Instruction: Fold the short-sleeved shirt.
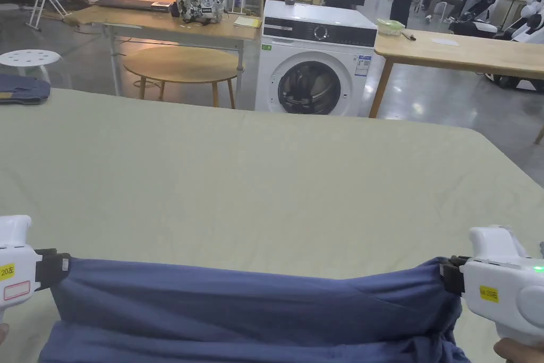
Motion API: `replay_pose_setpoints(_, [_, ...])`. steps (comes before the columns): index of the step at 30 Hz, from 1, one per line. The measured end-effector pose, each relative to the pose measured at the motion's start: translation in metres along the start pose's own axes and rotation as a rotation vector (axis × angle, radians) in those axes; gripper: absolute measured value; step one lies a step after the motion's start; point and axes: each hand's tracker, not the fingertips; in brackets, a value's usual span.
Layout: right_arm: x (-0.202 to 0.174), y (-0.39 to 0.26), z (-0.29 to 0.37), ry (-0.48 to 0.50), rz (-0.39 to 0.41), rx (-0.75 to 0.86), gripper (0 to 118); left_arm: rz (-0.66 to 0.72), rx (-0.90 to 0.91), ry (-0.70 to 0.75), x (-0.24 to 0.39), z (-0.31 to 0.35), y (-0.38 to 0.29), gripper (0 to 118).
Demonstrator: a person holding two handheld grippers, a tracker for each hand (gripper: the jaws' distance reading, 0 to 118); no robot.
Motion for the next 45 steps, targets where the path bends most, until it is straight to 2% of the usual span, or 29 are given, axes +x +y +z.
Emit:
replay_pose_setpoints(11, [-0.004,-0.079,0.037,-0.033,0.002,-0.106,0,-0.038,-0.092,0.002,-0.010,0.024,-0.063,0])
replay_pose_setpoints(22, [-0.009,-0.136,0.009,-0.069,0.028,-0.293,0,-0.057,-0.271,0.043,-0.019,-0.009,-0.112,0])
replay_pose_setpoints(29, [-0.002,-0.153,-0.018,-0.069,0.015,-0.326,0,-0.041,-0.286,0.044,-0.023,-0.019,-0.113,0])
replay_pose_setpoints(31, [-0.006,-0.150,-0.016,-0.083,0.035,-0.318,7,-0.038,-0.284,0.042,-0.023,-0.016,-0.112,0])
replay_pose_setpoints(32, [-0.006,-0.148,-0.015,-0.089,0.044,-0.317,16,-0.038,-0.284,0.044,-0.022,-0.015,-0.111,0])
replay_pose_setpoints(34, [-0.008,-0.141,-0.007,-0.128,0.066,-0.309,53,-0.049,-0.273,0.055,-0.018,-0.011,-0.107,8])
replay_pose_setpoints(35, [-0.009,-0.137,-0.003,-0.141,0.071,-0.296,68,-0.072,-0.256,0.067,-0.015,-0.008,-0.105,11])
replay_pose_setpoints(36, [-0.008,-0.133,0.003,-0.160,0.075,-0.272,72,-0.103,-0.230,0.091,-0.011,-0.005,-0.101,15])
replay_pose_setpoints(38, [-0.010,-0.121,0.017,-0.178,0.082,-0.181,72,-0.122,-0.172,0.107,-0.004,0.002,-0.093,19])
replay_pose_setpoints(45, [-0.033,-0.085,0.044,-0.149,0.017,0.092,72,-0.090,0.076,0.045,0.022,0.023,-0.061,19])
